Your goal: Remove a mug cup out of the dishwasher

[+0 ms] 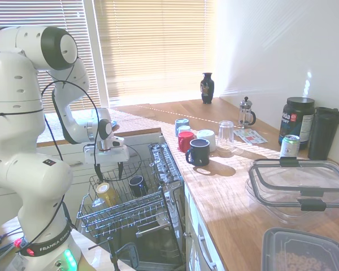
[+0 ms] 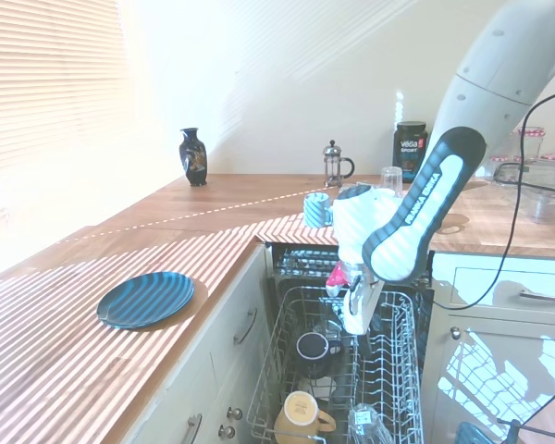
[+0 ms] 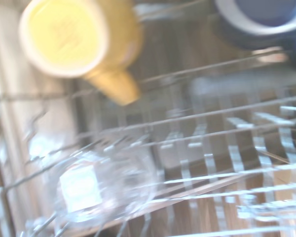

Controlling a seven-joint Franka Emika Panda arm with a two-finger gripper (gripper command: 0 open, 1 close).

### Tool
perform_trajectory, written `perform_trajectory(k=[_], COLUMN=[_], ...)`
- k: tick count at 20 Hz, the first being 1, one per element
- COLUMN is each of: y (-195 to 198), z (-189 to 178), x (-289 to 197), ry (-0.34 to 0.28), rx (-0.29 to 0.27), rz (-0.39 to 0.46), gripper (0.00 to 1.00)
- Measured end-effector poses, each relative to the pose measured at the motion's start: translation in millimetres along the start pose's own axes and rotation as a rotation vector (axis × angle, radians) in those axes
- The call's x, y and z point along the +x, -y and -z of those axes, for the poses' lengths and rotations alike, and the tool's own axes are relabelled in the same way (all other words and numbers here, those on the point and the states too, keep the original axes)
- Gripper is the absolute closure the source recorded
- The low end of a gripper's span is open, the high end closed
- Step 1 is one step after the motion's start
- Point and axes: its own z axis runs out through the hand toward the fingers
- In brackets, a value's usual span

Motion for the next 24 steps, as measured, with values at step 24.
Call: perform_trajectory(k=[24], y=[131.0], z=[-106.9], x=[-4.2], ry=[0.015], rx=[-0.043], rz=[0.272], gripper=[0.0])
